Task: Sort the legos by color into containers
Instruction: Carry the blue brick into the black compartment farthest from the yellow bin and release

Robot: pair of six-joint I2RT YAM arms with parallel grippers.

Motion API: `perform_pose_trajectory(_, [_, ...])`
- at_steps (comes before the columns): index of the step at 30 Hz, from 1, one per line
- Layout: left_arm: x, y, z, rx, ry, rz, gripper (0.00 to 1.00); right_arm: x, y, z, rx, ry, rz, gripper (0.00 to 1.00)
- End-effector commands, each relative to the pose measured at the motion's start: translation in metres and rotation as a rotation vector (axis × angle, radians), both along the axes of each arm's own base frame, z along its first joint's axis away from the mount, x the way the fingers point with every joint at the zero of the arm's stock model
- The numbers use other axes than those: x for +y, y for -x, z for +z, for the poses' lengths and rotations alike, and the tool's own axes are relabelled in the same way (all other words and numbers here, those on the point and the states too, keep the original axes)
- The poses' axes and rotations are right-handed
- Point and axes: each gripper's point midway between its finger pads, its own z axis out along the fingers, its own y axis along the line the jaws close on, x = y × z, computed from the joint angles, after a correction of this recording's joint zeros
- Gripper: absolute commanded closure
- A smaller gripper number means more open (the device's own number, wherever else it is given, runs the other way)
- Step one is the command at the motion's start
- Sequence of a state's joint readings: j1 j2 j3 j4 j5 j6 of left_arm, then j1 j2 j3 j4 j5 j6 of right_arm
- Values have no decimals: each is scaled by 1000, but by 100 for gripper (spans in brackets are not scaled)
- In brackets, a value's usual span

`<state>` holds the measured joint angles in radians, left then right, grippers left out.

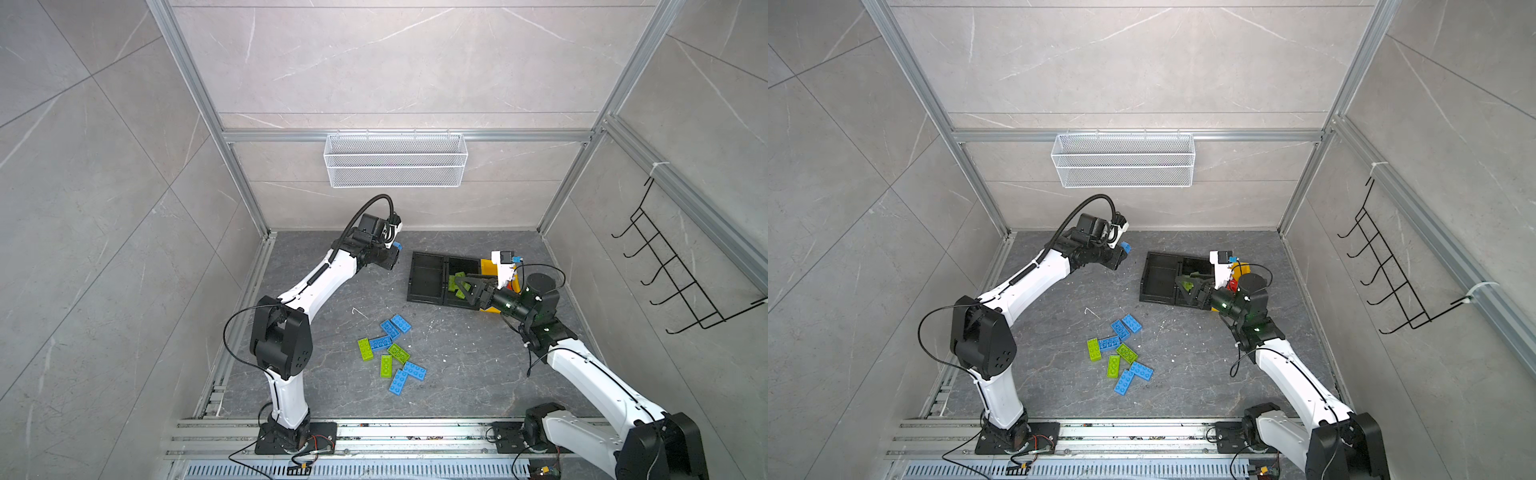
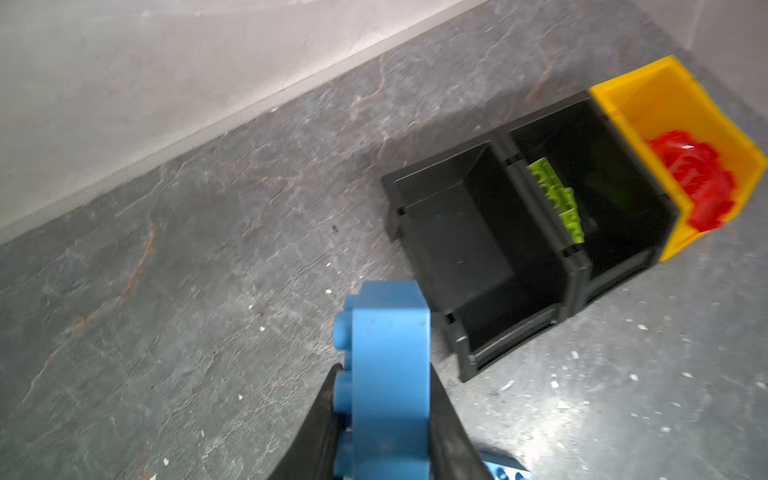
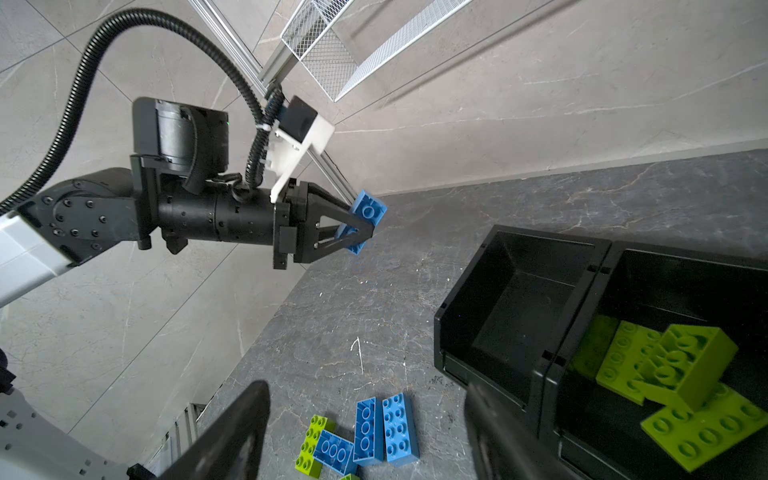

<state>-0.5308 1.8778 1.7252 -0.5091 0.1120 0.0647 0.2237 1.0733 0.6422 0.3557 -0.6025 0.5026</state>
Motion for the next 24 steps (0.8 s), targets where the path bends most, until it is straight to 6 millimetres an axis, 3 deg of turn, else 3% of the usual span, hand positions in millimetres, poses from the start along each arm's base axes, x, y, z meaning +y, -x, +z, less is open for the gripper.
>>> perform_pose_trajectory(1, [-36,9,-7,49,15,-60,78,-1,2,3,-5,-4,-1,25])
perform_pose_trajectory(7, [-76,-2,-27,53,-16,-69,78,-3,6,7,-28,-14,-14,25])
perform_pose_trajectory(14, [-88,-16,-66,90,-36,-43,78,-7,6,7,-42,-5,-37,25])
perform_pose_trajectory(15, [-89,-17,-69,93,-38,-44,75,-7,6,7,-41,-5,-38,25])
perform_pose_trajectory(18, [-89,-19,-74,87,-47,-36,49,-7,6,6,-39,-2,-40,25])
perform_pose_trajectory(21, [-88,-22,-70,63,-48,-29,30,-10,4,3,-30,9,-57,24])
perform_pose_trajectory(24, [-85,-24,-57,27,-45,-13,22,-11,2,1,-15,15,-65,23])
